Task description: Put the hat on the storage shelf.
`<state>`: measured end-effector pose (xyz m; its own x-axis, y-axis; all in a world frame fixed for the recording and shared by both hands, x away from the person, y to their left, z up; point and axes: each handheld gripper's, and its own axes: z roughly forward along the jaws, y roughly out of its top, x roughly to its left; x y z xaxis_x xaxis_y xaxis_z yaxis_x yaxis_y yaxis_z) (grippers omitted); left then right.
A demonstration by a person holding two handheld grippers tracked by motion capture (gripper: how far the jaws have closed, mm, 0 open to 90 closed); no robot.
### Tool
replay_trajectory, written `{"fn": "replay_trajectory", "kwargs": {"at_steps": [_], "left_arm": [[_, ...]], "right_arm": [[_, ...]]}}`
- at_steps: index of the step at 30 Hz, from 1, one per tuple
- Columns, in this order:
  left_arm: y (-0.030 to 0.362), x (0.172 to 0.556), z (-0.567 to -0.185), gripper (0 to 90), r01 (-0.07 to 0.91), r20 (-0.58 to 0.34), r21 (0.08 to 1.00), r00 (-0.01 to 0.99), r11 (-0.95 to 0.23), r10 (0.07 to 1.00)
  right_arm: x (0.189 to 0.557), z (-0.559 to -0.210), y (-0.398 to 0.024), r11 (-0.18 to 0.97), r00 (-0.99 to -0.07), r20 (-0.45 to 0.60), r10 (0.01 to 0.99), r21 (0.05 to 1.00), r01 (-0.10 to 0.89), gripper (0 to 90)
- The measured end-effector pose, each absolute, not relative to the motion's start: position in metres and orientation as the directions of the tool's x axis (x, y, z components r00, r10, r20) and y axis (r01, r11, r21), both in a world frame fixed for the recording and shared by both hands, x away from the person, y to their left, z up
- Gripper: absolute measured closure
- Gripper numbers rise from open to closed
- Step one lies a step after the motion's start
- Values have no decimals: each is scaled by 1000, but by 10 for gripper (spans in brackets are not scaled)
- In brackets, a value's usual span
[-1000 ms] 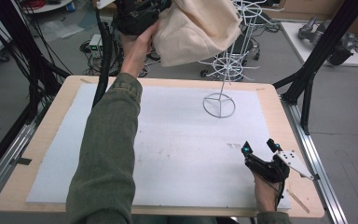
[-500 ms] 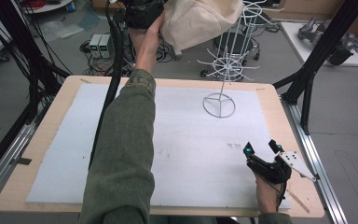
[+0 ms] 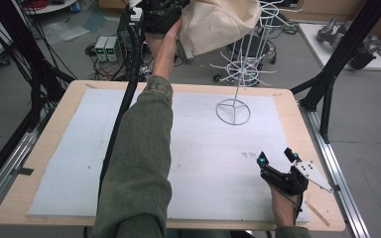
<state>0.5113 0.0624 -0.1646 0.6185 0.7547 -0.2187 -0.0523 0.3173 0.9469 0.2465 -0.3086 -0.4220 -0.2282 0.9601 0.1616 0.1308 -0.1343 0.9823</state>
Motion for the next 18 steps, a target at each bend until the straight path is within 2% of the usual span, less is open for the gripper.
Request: {"fn": "replay_trajectory", "kwargs": {"at_steps": [12,18], "left_arm": [[56,519,-197,782,-40,-181,966,607,257,774],[52,518,-208,781,-74,-68,988,584,136,809]], "right_arm": [[243,-421,-310,-124,-224,148,963,985,117,62],[244,-421,-309,-118,-227,143,963,986,121,62]]}}
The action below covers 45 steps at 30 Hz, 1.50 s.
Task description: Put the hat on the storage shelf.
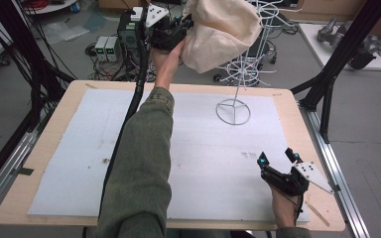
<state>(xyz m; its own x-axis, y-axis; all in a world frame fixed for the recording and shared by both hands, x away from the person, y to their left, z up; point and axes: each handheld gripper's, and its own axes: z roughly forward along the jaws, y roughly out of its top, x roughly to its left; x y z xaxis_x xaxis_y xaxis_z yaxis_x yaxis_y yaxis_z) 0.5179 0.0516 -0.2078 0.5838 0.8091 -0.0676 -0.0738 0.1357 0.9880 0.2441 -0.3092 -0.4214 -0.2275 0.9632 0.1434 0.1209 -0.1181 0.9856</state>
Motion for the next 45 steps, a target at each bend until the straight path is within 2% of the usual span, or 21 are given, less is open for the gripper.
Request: {"fn": "replay_trajectory", "kwargs": {"at_steps": [12,27,33,40,44,45], "left_arm": [[49,515,-237,762,-76,33,997,573,13,819],[57,513,-260,752,-26,20,1000,596,-5,803],[55,512,-267,743,-17,43,999,604,-41,796],[56,514,-271,668,31,-12,999,618,-9,786],[57,516,-273,542,63,-41,998,623,2,781],[57,516,-274,537,63,-34,998,624,-7,781]], "right_arm": [[246,-421,-304,-110,-239,135,962,987,118,62],[247,-421,-302,-100,-240,126,963,988,115,62],[247,-421,-301,-99,-242,125,962,988,117,62],[247,-421,-302,-97,-242,123,962,988,116,62],[248,-421,-302,-99,-242,126,962,988,119,62],[248,-421,-302,-100,-242,127,962,988,120,62]]}}
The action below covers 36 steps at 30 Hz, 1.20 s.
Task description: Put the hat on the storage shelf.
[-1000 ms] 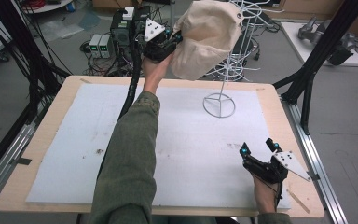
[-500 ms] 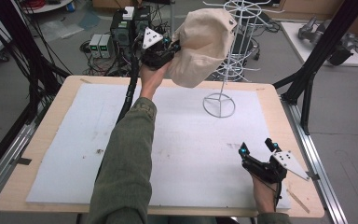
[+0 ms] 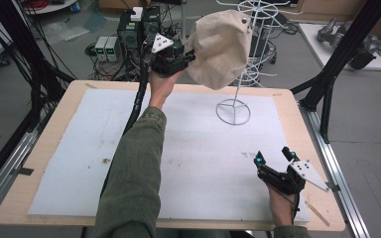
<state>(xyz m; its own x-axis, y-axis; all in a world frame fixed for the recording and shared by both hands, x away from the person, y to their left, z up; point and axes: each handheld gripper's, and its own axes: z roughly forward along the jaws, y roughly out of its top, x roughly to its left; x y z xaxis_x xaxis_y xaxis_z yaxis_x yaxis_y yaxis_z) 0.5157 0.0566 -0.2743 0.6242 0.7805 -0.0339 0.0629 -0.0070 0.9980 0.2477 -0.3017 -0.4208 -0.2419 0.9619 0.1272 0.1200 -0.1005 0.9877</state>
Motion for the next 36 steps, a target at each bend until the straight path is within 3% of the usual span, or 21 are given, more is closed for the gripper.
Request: {"fn": "replay_trajectory", "kwargs": {"at_steps": [8,26,36], "left_arm": [[60,512,-271,368,49,-73,997,640,54,765],[66,500,-265,344,8,-48,998,666,57,744],[75,483,-264,330,-8,-40,998,724,67,688]], "right_arm": [[248,-421,-301,-97,-242,124,962,988,119,62],[248,-421,-301,-96,-240,122,963,988,119,62],[248,-421,-300,-96,-242,123,962,988,119,62]]}}
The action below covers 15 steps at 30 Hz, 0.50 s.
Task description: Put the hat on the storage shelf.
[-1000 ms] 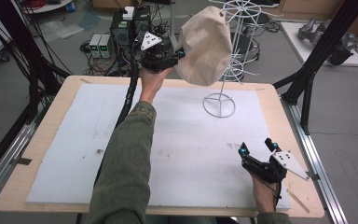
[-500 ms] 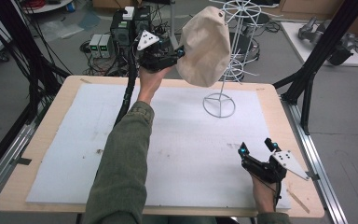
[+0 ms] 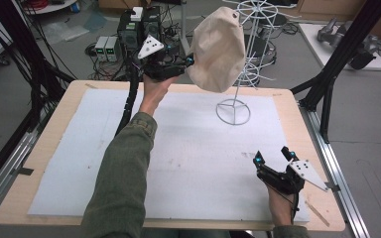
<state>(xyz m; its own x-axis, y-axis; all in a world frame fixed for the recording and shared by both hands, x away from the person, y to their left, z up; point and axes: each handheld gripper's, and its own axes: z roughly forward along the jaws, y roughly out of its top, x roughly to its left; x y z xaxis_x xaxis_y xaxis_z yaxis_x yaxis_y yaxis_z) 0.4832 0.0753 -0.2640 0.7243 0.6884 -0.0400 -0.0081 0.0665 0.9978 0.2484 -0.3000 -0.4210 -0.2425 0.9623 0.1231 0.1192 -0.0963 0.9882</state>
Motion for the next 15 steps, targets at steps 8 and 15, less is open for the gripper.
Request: {"fn": "replay_trajectory", "kwargs": {"at_steps": [8,15], "left_arm": [[75,469,-264,322,-3,-57,996,775,94,629],[78,454,-266,310,-5,-17,999,780,33,626]], "right_arm": [[249,-421,-298,-92,-246,119,962,989,120,62],[249,-421,-299,-93,-245,120,962,988,121,62]]}}
